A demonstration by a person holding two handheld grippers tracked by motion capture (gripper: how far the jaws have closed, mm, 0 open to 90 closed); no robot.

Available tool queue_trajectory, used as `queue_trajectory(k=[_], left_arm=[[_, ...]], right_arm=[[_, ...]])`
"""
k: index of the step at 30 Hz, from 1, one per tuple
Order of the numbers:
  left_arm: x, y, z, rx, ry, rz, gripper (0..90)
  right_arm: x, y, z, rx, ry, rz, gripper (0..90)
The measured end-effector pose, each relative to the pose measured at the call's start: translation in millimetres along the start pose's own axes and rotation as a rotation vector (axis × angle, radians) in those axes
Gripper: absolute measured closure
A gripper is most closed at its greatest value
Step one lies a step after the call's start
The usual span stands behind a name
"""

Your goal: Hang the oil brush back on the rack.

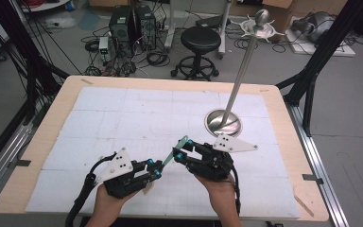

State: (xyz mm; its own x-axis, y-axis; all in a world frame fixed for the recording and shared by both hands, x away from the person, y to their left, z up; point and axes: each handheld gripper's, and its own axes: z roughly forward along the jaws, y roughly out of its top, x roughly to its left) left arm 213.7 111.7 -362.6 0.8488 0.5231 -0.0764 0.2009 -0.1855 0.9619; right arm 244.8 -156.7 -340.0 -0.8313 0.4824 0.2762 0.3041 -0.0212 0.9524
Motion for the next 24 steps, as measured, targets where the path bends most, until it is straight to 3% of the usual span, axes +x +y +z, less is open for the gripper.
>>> queue_trajectory(k=[4,10,15,17,19,24], left_arm=[[-0.9,-0.5,1.6,0.002,-0.004,0.002,81.3],[-1.6,-1.2,4.2,0.009,-0.006,0.004,81.3],[0.1,-1.2,4.1,0.017,-0.018,0.01,81.3],[5.0,-1.4,2.8,0.004,-0.07,-0.009,80.4],[10.4,-0.3,1.0,0.001,-0.137,-0.026,69.6],[19.5,-0.3,-1.1,0.016,-0.216,-0.032,58.4]], right_arm=[[1.4,0.1,-1.3,-0.004,0.002,-0.004,71.9],[2.1,0.8,-1.1,-0.003,0.017,-0.002,75.4],[4.5,2.4,0.6,-0.007,0.07,0.012,81.6],[5.6,3.1,1.3,-0.007,0.107,0.014,83.2],[5.8,5.0,0.6,0.001,0.136,0.008,83.4],[2.5,8.0,-3.1,0.002,0.205,0.004,83.4]])
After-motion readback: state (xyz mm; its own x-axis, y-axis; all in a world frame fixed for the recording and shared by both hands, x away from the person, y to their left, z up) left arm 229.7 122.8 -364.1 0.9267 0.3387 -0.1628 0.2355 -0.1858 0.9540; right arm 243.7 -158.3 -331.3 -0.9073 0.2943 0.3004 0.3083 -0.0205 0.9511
